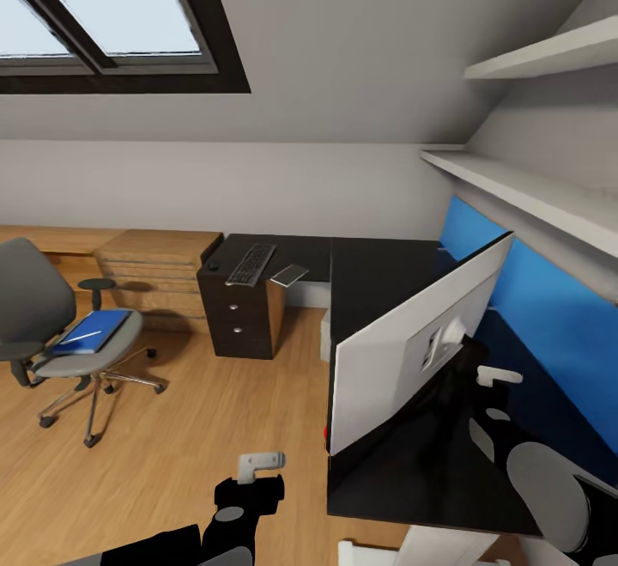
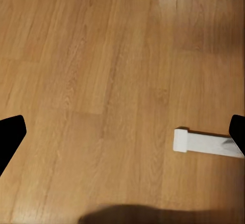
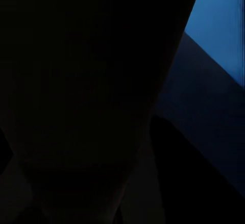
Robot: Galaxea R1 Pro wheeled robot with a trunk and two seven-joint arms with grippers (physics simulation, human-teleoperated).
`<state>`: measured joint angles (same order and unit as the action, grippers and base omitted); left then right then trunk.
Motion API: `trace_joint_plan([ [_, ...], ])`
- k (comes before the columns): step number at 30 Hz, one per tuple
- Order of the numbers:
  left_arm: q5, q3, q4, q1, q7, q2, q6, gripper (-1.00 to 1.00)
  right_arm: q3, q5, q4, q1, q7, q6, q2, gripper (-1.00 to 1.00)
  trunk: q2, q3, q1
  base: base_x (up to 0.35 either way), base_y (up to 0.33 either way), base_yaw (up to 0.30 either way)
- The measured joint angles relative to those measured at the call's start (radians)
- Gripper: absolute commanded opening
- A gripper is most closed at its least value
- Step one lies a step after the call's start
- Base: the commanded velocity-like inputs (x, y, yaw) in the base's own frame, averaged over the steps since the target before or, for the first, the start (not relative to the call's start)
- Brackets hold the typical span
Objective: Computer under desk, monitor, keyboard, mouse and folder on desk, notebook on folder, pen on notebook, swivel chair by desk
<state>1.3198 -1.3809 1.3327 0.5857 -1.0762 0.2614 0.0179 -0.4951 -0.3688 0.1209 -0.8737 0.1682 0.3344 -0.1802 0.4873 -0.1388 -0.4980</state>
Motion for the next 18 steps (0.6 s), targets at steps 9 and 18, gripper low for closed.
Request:
trace_joint_plan([
  [9,0.000,0.001,0.000,0.000,0.000,0.001,0.001,1.00,0.001,-0.001,0.000,0.000,-0.001,-0.001,0.001,-1.00,0.000,0.000,0.000,0.000,-0.149,0.000],
  [18,-0.003,0.009,0.009,0.000,-0.001,0.004,0.001,1.00,0.000,0.000,0.000,0.000,0.000,0.000,0.000,-1.00,0.000,0.000,0.000,0.000,-0.004,0.000],
])
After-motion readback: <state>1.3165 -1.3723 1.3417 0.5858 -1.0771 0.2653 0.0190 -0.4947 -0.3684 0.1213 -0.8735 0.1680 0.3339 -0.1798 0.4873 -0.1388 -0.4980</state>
